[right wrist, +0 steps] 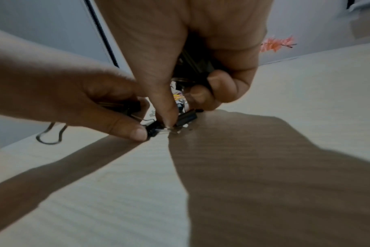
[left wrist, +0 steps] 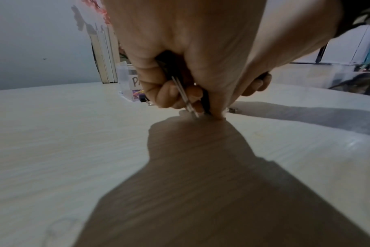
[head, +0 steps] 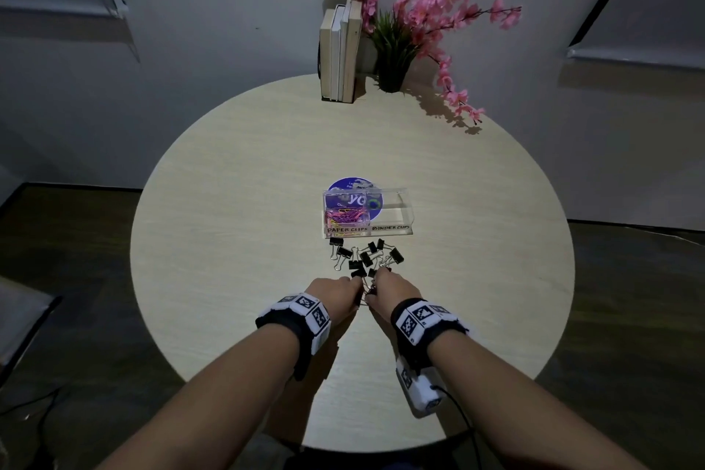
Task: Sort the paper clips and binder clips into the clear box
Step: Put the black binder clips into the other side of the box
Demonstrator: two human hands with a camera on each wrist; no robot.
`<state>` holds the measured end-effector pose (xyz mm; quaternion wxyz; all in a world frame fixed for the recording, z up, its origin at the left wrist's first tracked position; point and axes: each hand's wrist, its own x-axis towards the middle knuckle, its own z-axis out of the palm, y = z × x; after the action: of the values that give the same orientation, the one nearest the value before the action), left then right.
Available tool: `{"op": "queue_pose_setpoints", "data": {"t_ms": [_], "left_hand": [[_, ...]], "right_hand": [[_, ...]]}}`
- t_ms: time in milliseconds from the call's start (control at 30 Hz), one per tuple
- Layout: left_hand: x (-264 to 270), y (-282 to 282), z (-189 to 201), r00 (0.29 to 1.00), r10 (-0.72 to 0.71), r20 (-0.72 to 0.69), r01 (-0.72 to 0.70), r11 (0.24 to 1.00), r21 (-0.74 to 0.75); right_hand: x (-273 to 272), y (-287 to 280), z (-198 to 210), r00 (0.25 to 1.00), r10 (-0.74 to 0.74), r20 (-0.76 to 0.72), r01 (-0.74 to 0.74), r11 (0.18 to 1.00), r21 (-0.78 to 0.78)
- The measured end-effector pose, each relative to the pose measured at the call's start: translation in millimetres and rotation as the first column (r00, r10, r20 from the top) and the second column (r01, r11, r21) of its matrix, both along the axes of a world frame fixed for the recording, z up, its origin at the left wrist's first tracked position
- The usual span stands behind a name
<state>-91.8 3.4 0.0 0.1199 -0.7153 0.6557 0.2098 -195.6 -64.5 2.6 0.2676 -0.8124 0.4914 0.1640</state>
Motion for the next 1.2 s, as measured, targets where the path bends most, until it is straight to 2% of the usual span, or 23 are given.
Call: {"op": "queue_pose_setpoints", "data": {"t_ms": [100, 167, 400, 533, 600, 667, 833, 900, 1033, 1133, 1200], "left_hand": [[3, 2, 2, 1.0, 0.003, 0.002, -0.003, 1.0, 0.016], [7, 3, 4, 0.999, 0.039, -0.025, -0.038, 0.998, 0.054], [39, -6, 20, 0.977, 0.144, -0.154, -0.124, 0.983, 0.133], [60, -19, 35, 0.962, 0.212, -0.17, -0.195, 0.974, 0.115], [66, -32, 49, 0.969, 0.194, -0.15, -0.177, 0.977, 0.119], [71, -50, 64, 0.976, 0.166, -0.142, -0.151, 0.982, 0.109], [79, -88, 84, 0.99, 0.109, -0.084, -0.099, 0.988, 0.122], [82, -97, 88, 0.993, 0.102, -0.057, -0.093, 0.986, 0.137], [82, -114, 97, 0.99, 0.119, -0.07, -0.116, 0.992, 0.042], [74, -135, 97, 0.992, 0.084, -0.09, -0.089, 0.994, -0.057], [62, -152, 91, 0.997, 0.026, -0.074, -0.03, 0.998, -0.055]], "right_hand": [[-8, -7, -2, 0.998, -0.057, 0.007, 0.055, 0.991, 0.125], [-13, -11, -1, 0.999, -0.044, -0.001, 0.044, 0.988, 0.15], [-30, -26, 6, 0.977, 0.188, -0.096, -0.171, 0.972, 0.159], [-27, -72, 45, 0.993, 0.093, 0.076, -0.102, 0.988, 0.118], [-14, -93, 67, 0.983, 0.043, 0.178, -0.048, 0.999, 0.024], [4, -109, 78, 0.976, 0.037, 0.214, -0.022, 0.997, -0.072], [50, -120, 71, 0.991, 0.121, 0.053, -0.115, 0.989, -0.095], [57, -121, 64, 0.992, 0.108, 0.066, -0.104, 0.993, -0.059], [49, -122, 60, 0.983, 0.032, 0.183, -0.031, 0.999, -0.009], [27, -120, 60, 0.947, -0.013, 0.321, 0.037, 0.997, -0.07], [9, -112, 56, 0.944, 0.004, 0.329, 0.033, 0.994, -0.107]]}}
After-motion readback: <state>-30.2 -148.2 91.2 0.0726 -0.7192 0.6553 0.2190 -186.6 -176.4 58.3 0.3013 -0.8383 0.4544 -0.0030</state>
